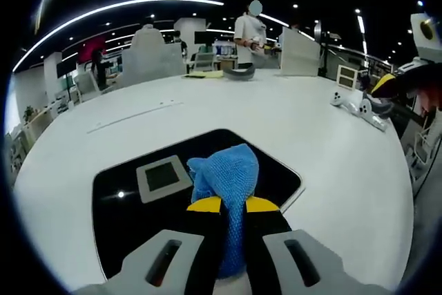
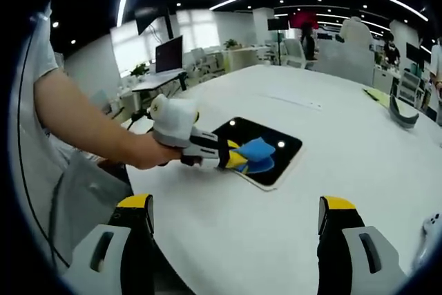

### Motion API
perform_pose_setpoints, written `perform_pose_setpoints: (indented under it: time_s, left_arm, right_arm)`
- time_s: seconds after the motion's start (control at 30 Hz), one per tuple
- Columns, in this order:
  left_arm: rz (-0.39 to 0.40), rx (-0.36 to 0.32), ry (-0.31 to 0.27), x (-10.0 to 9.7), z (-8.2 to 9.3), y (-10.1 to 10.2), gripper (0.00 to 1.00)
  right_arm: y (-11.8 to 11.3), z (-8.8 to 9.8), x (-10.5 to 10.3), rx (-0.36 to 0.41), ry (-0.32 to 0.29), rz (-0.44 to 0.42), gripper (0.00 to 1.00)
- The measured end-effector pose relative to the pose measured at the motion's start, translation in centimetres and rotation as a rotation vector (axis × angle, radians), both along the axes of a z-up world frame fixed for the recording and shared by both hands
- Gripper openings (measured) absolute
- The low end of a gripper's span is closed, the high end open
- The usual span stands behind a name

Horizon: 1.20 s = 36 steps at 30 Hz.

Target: Wipe the mirror surface with the cleaning cloth until all visible marks leave the cleaned area.

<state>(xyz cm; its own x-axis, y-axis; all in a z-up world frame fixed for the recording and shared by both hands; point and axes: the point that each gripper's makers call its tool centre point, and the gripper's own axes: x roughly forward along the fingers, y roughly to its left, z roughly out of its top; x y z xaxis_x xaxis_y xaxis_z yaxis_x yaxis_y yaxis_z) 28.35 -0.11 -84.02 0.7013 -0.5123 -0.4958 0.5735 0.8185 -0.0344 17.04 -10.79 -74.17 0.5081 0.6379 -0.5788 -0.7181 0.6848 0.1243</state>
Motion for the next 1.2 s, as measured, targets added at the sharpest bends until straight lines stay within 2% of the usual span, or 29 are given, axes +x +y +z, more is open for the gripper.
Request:
perform_pose_setpoints:
  time_s: [0.67,1.2]
  left_arm:
    - [-0.045,0.003,0.0,-0.9,0.0,0.0,0.07]
    - [-0.075,0.011,0.007,-1.2,0.0,0.2,0.07]
  right_arm:
    - [0.6,0.2,0.2,0.004,-0.008,0.007,1.0]
    - [0.2,0.3,0.1,-0.002,-0.008,0.009,1.0]
